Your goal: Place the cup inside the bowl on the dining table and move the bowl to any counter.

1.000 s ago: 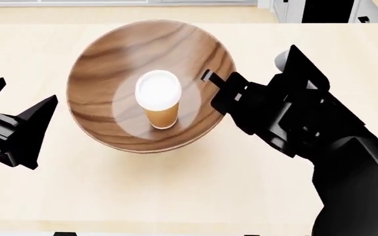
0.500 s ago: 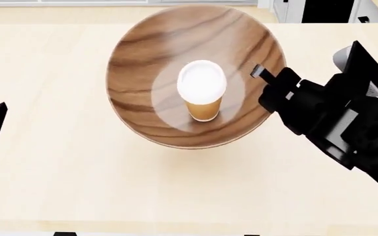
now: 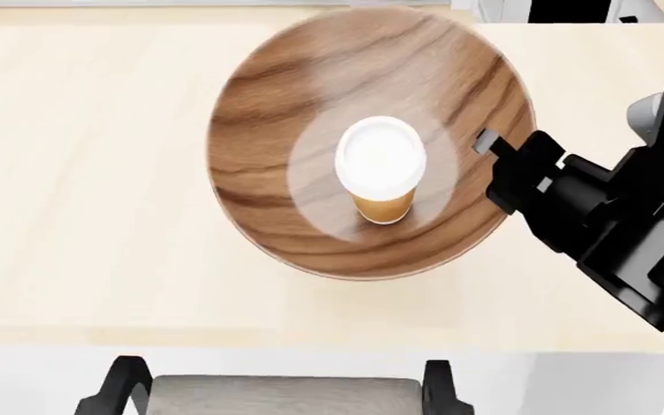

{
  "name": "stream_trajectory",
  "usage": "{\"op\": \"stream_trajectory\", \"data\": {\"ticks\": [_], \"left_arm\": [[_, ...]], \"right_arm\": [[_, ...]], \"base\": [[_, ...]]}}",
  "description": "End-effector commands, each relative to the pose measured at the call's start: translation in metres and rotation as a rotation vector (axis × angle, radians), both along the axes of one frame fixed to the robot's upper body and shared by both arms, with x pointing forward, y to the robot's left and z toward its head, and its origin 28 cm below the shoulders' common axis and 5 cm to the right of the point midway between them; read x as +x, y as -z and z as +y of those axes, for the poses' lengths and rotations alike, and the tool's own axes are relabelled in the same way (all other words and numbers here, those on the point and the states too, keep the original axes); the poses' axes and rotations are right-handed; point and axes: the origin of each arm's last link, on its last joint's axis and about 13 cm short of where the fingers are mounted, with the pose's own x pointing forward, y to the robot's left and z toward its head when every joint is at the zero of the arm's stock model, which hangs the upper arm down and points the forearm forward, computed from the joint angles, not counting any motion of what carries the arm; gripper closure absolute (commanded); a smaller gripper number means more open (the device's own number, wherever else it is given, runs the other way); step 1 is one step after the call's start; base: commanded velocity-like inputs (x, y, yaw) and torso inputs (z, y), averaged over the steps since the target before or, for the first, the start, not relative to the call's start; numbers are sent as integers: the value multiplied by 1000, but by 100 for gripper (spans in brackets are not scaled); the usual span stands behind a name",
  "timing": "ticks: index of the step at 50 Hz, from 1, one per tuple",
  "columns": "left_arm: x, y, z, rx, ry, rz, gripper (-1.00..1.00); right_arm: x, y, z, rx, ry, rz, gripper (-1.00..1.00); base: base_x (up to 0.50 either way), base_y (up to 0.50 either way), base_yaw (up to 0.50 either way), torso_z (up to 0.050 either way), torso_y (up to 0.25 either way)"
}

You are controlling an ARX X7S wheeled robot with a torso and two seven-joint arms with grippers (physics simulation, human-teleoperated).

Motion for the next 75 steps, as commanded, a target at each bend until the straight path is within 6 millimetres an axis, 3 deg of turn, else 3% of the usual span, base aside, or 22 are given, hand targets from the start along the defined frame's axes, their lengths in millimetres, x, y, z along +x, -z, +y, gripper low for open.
{"op": "stream_trajectory", "data": {"ticks": [1, 10, 29, 58, 75], "left_arm": [[-3, -1, 5, 0, -1, 4, -100], [1, -2, -5, 3, 1, 0, -100], [-3, -4, -4, 1, -1, -11, -100], [-8, -7, 4, -7, 0, -14, -100], [-5, -8, -1, -6, 5, -15, -100]], "right_arm": [[-3, -3, -3, 8, 7, -17, 100], [-4, -1, -3, -10, 3, -47, 100], [-7, -1, -1, -2, -11, -31, 100], [-12, 3, -7, 2, 4, -23, 100], [-13, 6, -7, 9, -11, -38, 100]], "base": [[-379, 22, 0, 0, 0], [-122, 315, 0, 0, 0], [-2, 500, 0, 0, 0], [-230, 504, 0, 0, 0], [-162, 503, 0, 1, 0]]}}
